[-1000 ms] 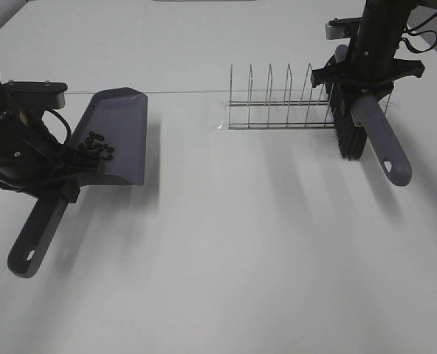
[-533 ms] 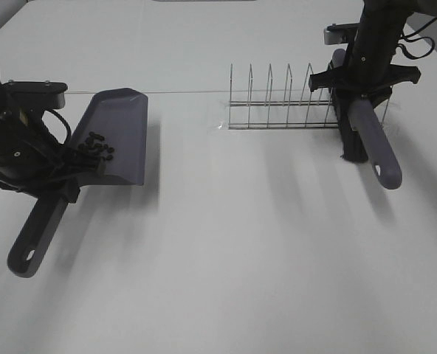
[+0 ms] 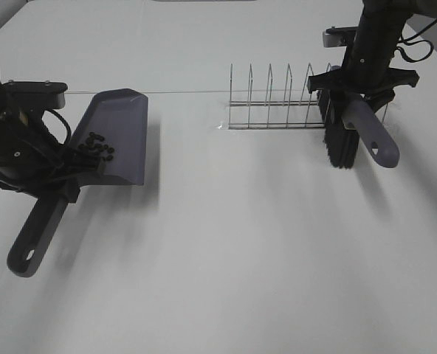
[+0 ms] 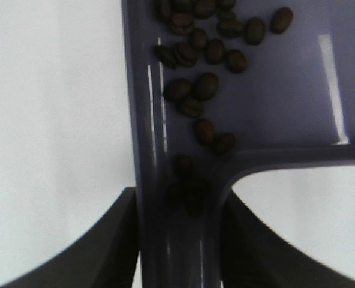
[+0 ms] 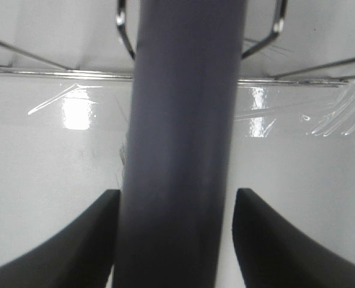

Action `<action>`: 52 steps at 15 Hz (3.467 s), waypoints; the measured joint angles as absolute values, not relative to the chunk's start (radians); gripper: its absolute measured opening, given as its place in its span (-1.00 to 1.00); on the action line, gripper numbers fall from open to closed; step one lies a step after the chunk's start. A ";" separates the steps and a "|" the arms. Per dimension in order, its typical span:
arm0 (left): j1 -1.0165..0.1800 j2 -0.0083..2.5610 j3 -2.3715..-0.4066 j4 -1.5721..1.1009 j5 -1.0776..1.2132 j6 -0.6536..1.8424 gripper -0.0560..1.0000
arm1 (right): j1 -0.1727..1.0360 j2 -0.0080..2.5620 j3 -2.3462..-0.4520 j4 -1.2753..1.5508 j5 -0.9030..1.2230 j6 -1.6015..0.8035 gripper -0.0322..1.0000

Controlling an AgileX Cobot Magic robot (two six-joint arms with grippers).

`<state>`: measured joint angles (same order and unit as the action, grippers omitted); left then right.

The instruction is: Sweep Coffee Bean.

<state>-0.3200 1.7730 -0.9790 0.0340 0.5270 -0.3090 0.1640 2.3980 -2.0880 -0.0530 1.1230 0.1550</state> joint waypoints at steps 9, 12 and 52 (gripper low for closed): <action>-0.320 1.773 -0.979 0.032 0.523 -0.307 -0.20 | 0.164 2.272 -2.088 -0.032 1.201 0.162 0.27; -0.332 1.773 -0.979 0.015 0.514 -0.307 -0.20 | 0.164 2.231 -2.088 0.000 1.214 0.138 0.27; -0.415 1.221 -0.976 0.102 1.124 -0.310 0.11 | 0.164 0.683 -0.885 0.077 1.221 0.054 0.27</action>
<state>-0.4150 1.2210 -0.9760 0.1020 1.1240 -0.3100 0.1640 0.6830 -0.8850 0.0770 1.2210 0.0540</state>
